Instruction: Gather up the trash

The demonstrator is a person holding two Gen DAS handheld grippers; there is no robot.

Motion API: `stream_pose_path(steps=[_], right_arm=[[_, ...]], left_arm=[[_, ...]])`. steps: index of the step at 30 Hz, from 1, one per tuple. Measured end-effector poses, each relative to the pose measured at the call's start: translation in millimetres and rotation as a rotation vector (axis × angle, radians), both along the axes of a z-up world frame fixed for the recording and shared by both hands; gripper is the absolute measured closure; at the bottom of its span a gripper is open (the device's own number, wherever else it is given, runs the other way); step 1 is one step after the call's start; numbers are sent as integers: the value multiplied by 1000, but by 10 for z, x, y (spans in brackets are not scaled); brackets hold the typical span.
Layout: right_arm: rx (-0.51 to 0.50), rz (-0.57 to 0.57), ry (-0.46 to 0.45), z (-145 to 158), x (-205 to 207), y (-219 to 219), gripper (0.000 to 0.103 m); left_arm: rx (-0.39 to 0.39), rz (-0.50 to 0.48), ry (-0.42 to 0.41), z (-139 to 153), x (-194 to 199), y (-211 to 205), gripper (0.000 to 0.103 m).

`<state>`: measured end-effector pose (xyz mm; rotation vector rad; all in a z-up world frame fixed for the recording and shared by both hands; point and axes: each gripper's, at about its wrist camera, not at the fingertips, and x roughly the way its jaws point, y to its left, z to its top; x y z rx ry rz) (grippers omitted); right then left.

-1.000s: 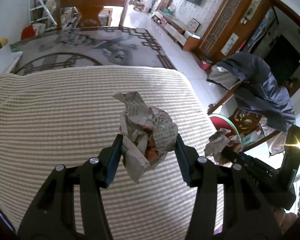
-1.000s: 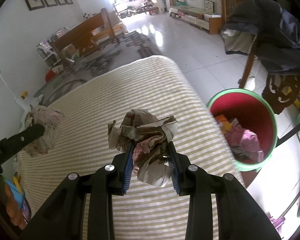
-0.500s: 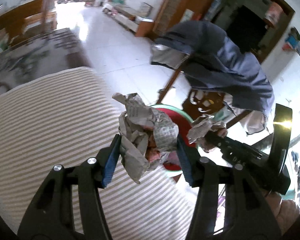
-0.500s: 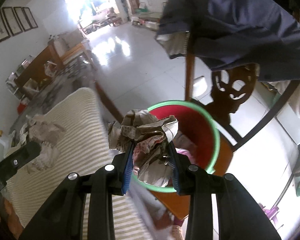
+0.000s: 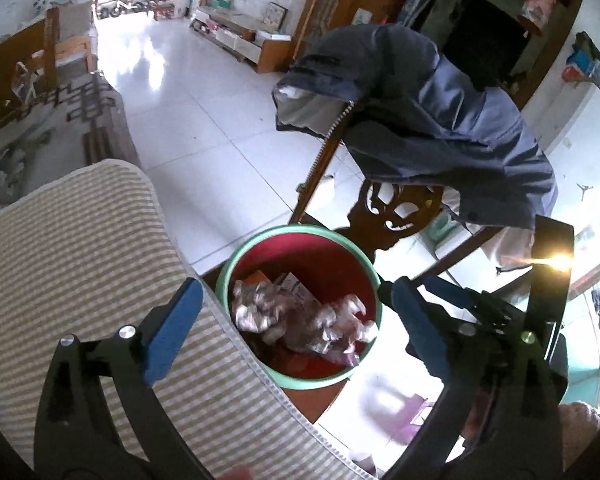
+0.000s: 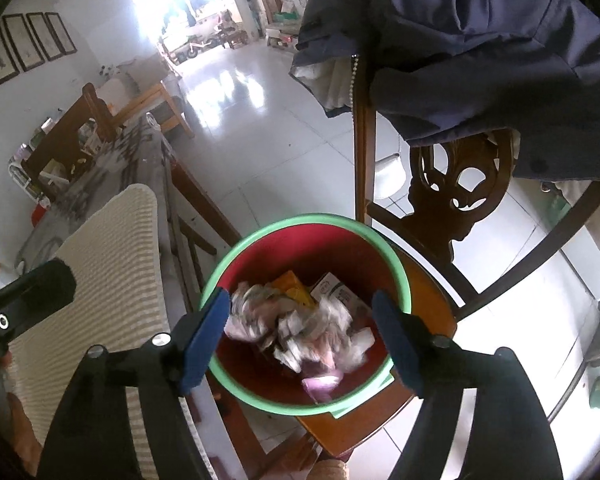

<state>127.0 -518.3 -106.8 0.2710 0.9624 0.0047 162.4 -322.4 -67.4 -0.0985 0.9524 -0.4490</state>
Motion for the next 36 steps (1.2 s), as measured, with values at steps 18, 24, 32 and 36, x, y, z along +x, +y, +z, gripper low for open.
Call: stream_pose_path(steps=[18,24,32,36], right_arm=[[-129,-31,-509,1021,-707,1214,7],[-115,-36,-563,1105,-839,1769,7],[-126,52,-505,1027,-907,2377,7],[-125,52,-492,982,-992,2538,7]], left_arm=[[-65,288,-333,965,-740,1471,5],[46,401,-508,1228,-1123,1991,5],[249,580,-625,1306,-1450,2388,5],[198,524,-557,1276,-1473,2611,5]])
